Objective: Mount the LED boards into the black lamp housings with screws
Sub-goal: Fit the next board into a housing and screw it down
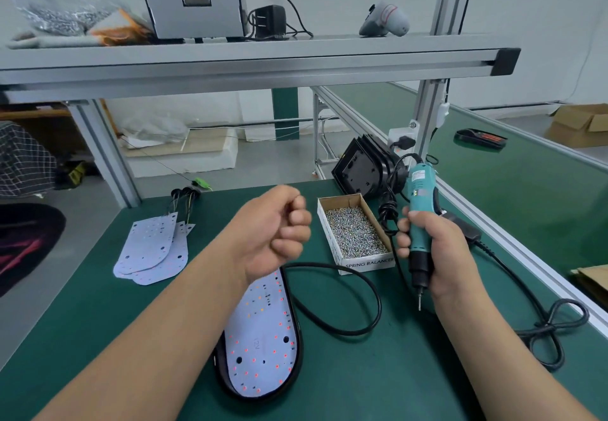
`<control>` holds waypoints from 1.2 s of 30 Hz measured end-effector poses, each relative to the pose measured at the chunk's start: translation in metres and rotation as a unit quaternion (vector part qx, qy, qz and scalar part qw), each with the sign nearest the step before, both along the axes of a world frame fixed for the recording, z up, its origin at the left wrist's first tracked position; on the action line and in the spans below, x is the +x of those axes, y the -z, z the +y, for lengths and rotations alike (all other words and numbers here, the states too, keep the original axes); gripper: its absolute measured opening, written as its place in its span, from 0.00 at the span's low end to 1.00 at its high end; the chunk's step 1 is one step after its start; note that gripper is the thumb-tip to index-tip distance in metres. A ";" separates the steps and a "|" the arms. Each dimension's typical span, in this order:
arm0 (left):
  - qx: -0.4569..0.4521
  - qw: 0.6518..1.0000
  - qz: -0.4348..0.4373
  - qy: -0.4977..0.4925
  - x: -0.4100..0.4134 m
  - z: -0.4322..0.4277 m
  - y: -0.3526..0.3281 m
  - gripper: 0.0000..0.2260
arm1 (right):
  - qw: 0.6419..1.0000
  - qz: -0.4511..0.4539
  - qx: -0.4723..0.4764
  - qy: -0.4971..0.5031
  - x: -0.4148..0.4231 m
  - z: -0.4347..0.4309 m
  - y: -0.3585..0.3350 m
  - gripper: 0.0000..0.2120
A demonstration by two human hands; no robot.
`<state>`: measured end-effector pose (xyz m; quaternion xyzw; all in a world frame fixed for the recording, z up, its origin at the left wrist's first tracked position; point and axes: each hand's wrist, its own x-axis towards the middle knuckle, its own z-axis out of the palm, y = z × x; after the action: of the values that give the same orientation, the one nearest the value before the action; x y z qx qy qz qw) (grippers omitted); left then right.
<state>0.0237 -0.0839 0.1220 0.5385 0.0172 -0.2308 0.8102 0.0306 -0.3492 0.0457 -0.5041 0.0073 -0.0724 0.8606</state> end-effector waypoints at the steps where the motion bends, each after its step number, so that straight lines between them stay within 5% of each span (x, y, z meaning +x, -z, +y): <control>1: -0.016 1.000 0.002 -0.008 -0.010 0.012 0.002 0.11 | 1.000 0.000 0.006 -0.002 -0.001 0.002 -0.002 0.13; 6: -0.103 0.991 0.015 -0.081 -0.052 0.068 0.020 0.04 | 0.997 -0.025 0.073 -0.004 -0.015 0.019 -0.010 0.12; 12: -0.146 0.980 0.023 -0.132 -0.070 0.100 0.036 0.03 | 0.981 -0.082 0.174 -0.035 -0.035 0.068 -0.032 0.27; 17: -0.149 0.981 0.019 -0.120 -0.070 0.095 0.039 0.05 | 0.970 -0.127 0.183 -0.100 -0.036 0.108 -0.063 0.20; 27: -0.030 0.996 -0.080 -0.036 -0.077 0.082 0.049 0.04 | 0.958 -0.090 0.257 -0.093 -0.041 0.122 -0.041 0.19; 36: 0.048 0.993 -0.101 -0.033 -0.081 0.077 0.054 0.06 | 0.963 -0.102 0.229 -0.100 -0.046 0.113 -0.042 0.18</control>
<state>-0.0574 -0.0065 0.0681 0.5968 -0.0363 -0.1473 0.7879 -0.0156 -0.2364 0.0876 -0.2814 -0.1142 -0.0331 0.9522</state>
